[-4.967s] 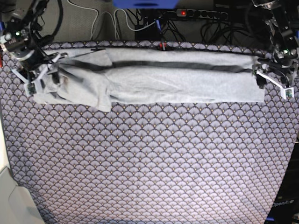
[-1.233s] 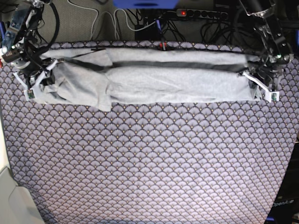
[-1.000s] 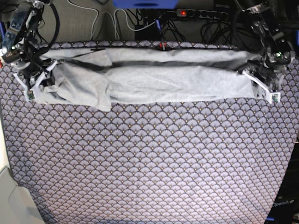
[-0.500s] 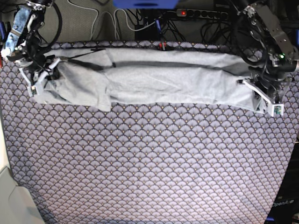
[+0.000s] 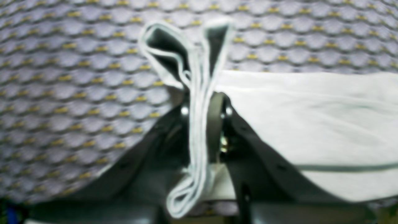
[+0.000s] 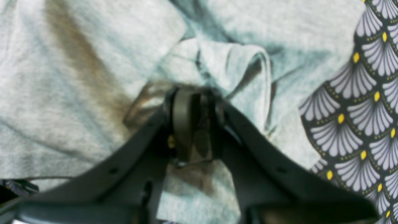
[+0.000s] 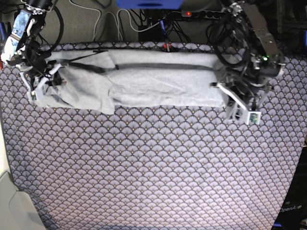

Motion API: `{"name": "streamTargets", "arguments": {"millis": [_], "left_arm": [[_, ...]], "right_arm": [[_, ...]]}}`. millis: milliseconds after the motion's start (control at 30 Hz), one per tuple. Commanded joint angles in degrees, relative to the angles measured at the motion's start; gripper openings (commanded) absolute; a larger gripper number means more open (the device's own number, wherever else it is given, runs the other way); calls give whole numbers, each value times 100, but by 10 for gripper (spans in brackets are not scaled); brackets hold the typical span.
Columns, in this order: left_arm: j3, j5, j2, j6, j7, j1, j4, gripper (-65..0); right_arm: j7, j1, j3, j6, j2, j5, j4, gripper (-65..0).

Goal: Fold the T-shirt properly
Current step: 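Carry the shirt end with the left gripper toward the right gripper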

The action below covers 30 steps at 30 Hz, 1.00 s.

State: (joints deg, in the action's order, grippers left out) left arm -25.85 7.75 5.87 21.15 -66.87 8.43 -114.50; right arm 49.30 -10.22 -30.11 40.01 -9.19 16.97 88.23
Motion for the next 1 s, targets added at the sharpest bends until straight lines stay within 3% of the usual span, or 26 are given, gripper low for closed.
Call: {"name": "streamTargets", "arguments": {"millis": [0,133,300,433,600,967], "left_arm": [[101,21,86,-185,142,-47,-115,-646],[593,-384,313,-827,160,-3,-115,-646],[1420,-885,313,-1328,168,41,-124,-646],[2264,-1474,313,-1934,731,199,-89,-646],[3503,-1940,313,-2559,907,261,-45,-646],[4532,-1966,313,-2585,907,480,228,-646]], "right_arm": [[112,6,0,-1,-35,-40,35,-566],[112,50,9,-1,-35,-40,35,-566],[112,77,9,-1,-52,-40,8,-566],[112,77,9,-1,-52,-40,8,-566],[112,77,158,-1,-70,-40,8,-566],[112,147,483,-1,-131,-40,17,-566]]}}
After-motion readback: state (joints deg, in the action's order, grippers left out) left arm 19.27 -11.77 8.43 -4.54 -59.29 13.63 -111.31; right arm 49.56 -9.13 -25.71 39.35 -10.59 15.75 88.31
